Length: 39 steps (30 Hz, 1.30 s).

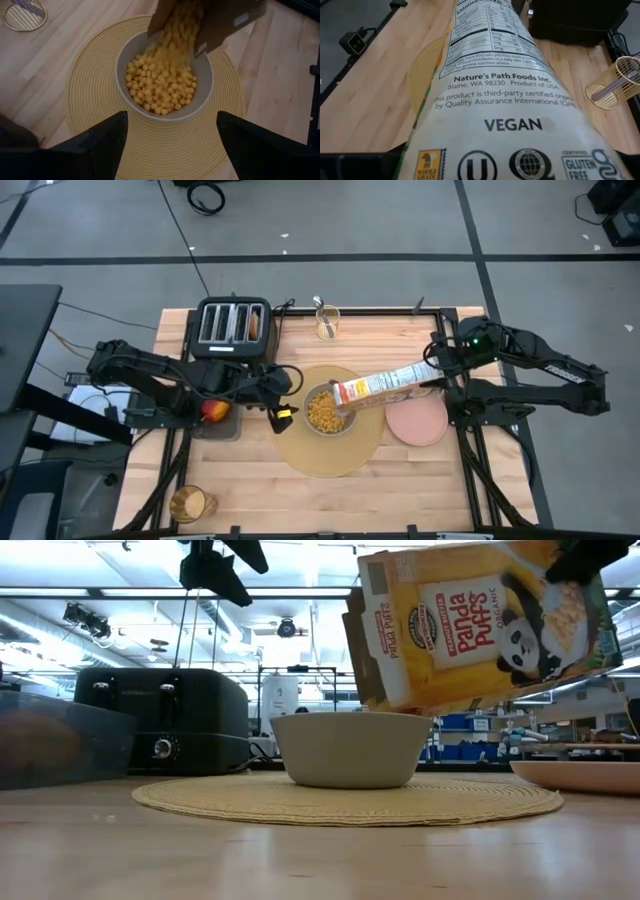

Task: Arrange a breakfast setting
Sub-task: Pour the cereal into the gray bowl

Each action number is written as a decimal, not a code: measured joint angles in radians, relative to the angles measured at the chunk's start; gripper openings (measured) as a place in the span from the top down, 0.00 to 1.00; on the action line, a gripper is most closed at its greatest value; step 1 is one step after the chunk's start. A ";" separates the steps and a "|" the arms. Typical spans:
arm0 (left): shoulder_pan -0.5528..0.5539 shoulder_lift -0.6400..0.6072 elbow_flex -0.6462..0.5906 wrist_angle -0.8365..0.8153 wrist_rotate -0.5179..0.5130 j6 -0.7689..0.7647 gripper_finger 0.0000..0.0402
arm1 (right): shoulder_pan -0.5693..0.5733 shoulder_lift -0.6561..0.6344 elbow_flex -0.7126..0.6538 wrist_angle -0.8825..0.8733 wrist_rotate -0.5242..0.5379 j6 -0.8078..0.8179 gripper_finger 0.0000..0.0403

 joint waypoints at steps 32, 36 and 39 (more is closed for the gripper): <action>0.027 -0.001 0.000 0.179 -0.041 -0.034 0.23 | 0.000 0.056 -0.067 0.146 -0.022 0.034 0.41; 0.029 -0.001 0.000 0.179 -0.041 -0.029 0.23 | 0.000 0.099 -0.068 0.162 -0.022 -0.001 0.41; 0.032 -0.001 0.000 0.179 -0.041 -0.029 0.23 | 0.000 0.127 -0.068 0.197 -0.023 -0.003 0.41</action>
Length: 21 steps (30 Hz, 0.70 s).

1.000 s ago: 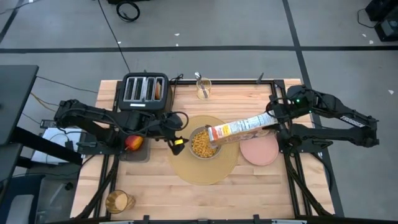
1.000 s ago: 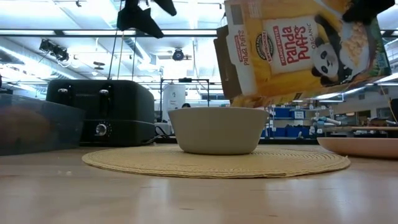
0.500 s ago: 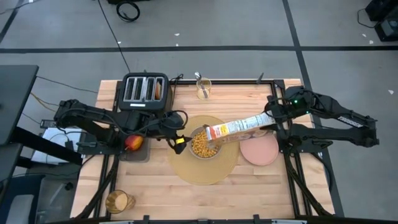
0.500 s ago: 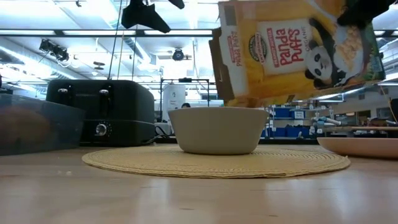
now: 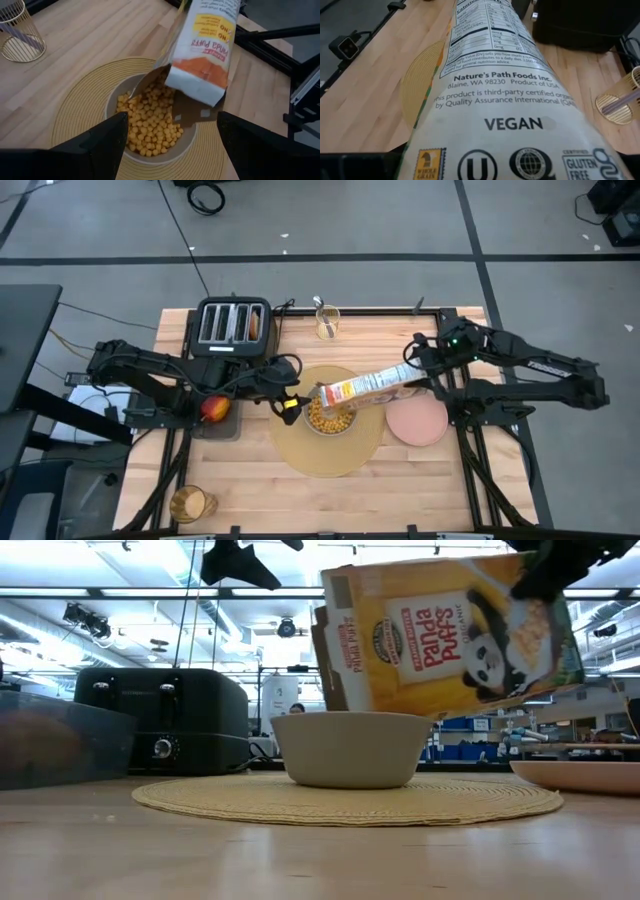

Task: Arrange a breakfast setting
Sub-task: Pour the cereal into the gray bowl

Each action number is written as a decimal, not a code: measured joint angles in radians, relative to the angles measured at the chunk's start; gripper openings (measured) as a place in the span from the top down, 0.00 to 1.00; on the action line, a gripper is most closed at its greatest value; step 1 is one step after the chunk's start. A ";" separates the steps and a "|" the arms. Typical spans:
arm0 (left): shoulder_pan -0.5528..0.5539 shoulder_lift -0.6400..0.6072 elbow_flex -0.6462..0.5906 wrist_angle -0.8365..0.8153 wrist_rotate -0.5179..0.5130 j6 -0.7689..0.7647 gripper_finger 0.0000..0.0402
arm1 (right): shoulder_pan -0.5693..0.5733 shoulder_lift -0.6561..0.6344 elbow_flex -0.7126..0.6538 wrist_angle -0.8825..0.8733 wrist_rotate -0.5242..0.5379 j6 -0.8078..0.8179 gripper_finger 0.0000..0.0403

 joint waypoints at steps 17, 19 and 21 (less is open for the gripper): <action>0.006 0.000 0.000 -0.004 0.001 0.003 0.23 | 0.041 0.095 0.023 0.062 -0.025 -0.004 0.41; 0.006 0.000 0.000 -0.004 0.001 0.003 0.23 | 0.051 0.081 0.041 0.038 -0.027 -0.003 0.41; 0.006 0.000 0.000 -0.004 0.001 0.003 0.23 | 0.056 0.067 0.054 0.008 -0.014 -0.003 0.41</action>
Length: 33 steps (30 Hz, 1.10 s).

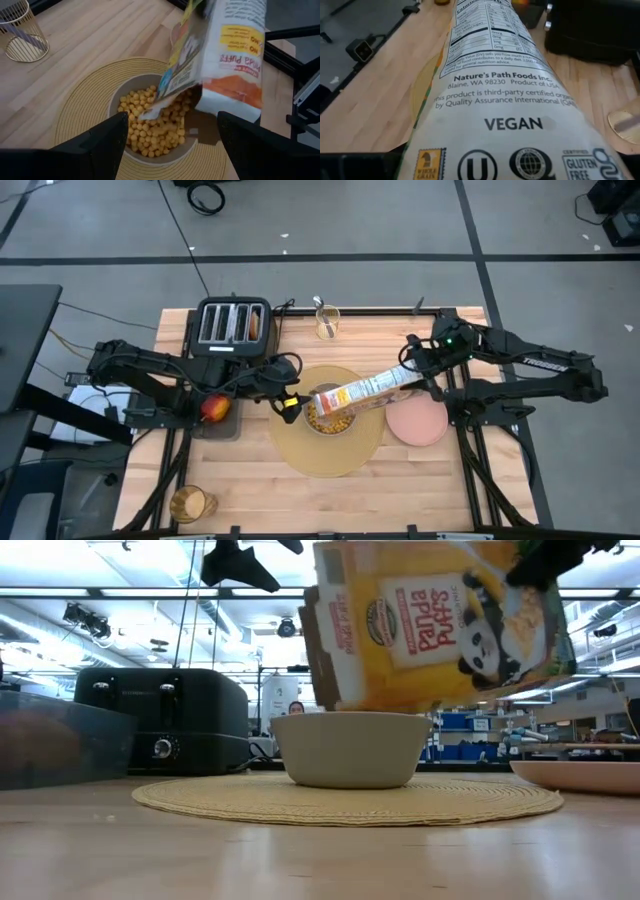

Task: Arrange a breakfast setting
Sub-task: Pour the cereal into the gray bowl

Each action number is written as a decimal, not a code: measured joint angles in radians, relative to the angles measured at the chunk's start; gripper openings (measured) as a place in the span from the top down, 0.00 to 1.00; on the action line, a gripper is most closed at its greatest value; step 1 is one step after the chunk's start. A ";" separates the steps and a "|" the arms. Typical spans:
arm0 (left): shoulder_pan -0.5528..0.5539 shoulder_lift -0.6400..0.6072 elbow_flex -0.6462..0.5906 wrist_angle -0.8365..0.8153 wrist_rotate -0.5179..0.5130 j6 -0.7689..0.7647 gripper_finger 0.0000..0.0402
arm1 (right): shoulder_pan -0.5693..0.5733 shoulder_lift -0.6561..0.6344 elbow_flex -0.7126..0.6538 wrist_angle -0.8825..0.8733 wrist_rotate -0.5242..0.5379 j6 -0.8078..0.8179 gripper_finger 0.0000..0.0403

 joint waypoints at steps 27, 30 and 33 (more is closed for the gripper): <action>-0.044 -0.024 0.000 0.004 -0.026 -0.077 0.23 | 0.000 -0.097 0.003 -0.115 0.082 0.065 0.41; -0.052 -0.024 0.000 0.005 -0.040 -0.080 0.23 | 0.000 -0.096 0.003 -0.102 0.031 0.065 0.41; -0.051 -0.024 0.000 0.009 -0.041 -0.087 0.23 | 0.001 -0.094 0.003 -0.113 0.037 0.065 0.41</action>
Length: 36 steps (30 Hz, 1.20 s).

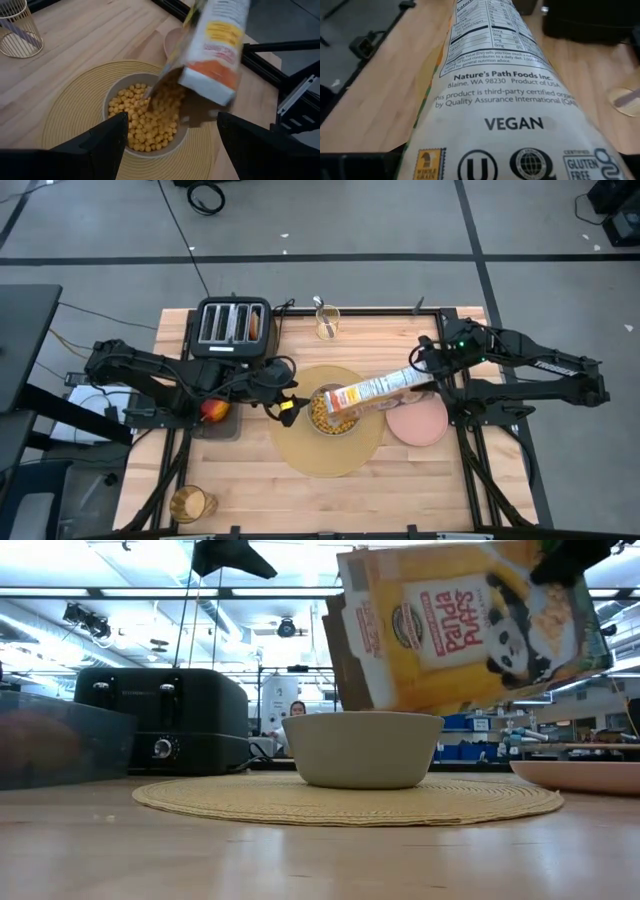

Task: Arrange a breakfast setting
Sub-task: Pour the cereal into the gray bowl

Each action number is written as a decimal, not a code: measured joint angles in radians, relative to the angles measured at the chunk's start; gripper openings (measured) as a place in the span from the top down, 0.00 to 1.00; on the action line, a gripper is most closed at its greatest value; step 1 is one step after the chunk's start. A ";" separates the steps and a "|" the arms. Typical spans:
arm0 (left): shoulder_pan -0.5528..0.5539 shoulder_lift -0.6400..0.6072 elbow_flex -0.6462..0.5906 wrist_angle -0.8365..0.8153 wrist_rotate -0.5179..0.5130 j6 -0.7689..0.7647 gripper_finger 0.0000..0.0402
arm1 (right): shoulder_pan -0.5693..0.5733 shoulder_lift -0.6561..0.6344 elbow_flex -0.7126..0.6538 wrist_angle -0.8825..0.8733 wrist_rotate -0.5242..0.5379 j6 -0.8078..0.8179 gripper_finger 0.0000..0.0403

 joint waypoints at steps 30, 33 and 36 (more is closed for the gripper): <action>0.059 -0.082 0.002 0.589 -0.036 0.186 0.23 | -0.001 -0.249 0.000 -0.106 0.007 0.138 0.41; 0.063 -0.085 0.000 0.631 -0.036 0.224 0.23 | -0.001 -0.259 0.000 -0.106 0.009 0.146 0.41; 0.063 -0.089 0.000 0.677 -0.046 0.253 0.23 | -0.001 -0.263 0.000 -0.098 0.008 0.159 0.41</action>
